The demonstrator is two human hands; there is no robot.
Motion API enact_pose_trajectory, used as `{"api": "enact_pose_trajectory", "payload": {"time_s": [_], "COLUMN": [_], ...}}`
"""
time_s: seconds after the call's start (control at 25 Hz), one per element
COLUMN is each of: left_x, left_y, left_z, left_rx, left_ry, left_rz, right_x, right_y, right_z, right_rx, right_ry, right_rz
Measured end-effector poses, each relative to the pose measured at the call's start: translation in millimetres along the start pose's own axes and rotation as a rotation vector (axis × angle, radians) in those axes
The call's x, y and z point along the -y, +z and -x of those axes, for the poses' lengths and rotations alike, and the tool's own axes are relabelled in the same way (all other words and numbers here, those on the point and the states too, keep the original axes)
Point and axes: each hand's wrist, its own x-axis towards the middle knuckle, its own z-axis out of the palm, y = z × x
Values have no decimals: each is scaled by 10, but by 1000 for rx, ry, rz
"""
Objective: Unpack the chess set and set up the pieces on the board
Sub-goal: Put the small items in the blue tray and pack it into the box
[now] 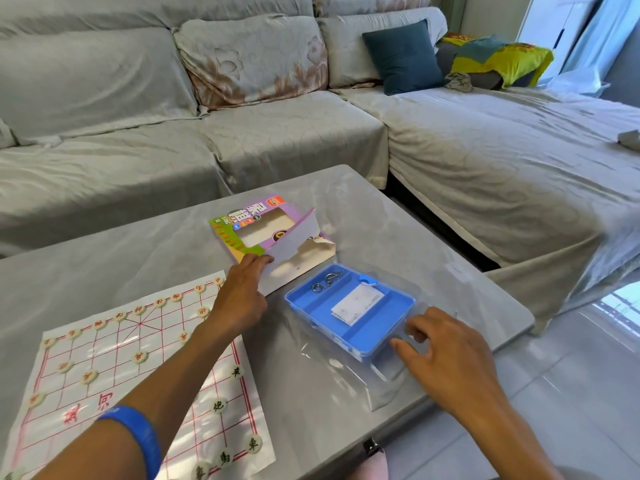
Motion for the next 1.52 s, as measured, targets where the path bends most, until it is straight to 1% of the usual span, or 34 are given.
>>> {"api": "enact_pose_trajectory", "payload": {"time_s": [0.4, 0.6, 0.72, 0.88, 1.0, 1.08, 1.16, 1.24, 1.36, 1.44, 1.52], "left_x": [111, 190, 157, 83, 68, 69, 92, 131, 165, 105, -15], "left_y": [-74, -115, -95, -54, -60, -94, -131, -163, -161, -135, -87], "left_z": [37, 26, 26, 56, 85, 113, 135, 162, 199, 251, 327], "left_rx": [43, 84, 80, 54, 88, 103, 94, 87, 99, 127, 164], "left_ry": [53, 67, 137, 201, 185, 167, 140, 126, 115, 174, 279], "left_rz": [73, 65, 53, 45, 79, 96, 165, 238, 266, 281, 288], "right_x": [45, 49, 59, 199, 233, 199, 147, 110, 144, 207, 272], "right_y": [-56, 20, 42, 168, 252, 316, 364, 409, 510, 590, 649], "right_z": [-25, -58, -62, -31, -38, -68, -112, -148, -156, -157, -171], "right_rx": [2, -10, -8, 0, 2, 4, 6, 19, 21, 11, -2], "right_ry": [-58, 26, 75, 79, 87, 48, 23, 22, 11, -2, 13], "right_rz": [-92, -22, 25, 91, 74, 33, 1, -1, 25, 45, 53]}}
